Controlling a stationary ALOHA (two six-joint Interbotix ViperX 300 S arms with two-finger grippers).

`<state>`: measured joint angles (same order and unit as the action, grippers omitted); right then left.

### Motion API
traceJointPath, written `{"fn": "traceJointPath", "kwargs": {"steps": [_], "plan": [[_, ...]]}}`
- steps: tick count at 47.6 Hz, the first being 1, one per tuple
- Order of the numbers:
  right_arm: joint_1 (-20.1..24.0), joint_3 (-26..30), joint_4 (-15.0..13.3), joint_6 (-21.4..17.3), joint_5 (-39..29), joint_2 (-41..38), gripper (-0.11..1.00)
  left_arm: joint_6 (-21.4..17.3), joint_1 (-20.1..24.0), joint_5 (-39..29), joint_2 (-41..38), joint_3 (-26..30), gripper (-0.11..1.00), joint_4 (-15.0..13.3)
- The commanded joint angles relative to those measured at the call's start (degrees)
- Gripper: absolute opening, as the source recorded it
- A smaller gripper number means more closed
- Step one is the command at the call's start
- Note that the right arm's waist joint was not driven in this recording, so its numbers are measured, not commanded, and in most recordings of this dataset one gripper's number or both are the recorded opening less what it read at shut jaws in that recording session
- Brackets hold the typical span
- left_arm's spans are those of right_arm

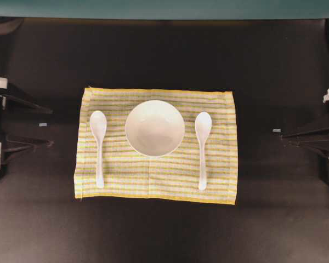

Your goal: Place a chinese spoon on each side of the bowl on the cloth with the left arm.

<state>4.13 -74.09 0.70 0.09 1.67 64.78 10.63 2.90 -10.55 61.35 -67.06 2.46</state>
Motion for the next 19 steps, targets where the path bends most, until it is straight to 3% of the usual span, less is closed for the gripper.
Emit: {"fn": "traceJointPath", "kwargs": {"steps": [1,19], "plan": [[0.0,0.4,0.1,-0.4,-0.3,-0.4,0.00,-0.2,-0.1,-1.4,2.0,0.6,0.85,0.2],[0.0,0.1,0.1,-0.4,-5.7,0.0,0.00,0.0,0.2,-3.3,3.7,-0.1,0.85,0.2]]}}
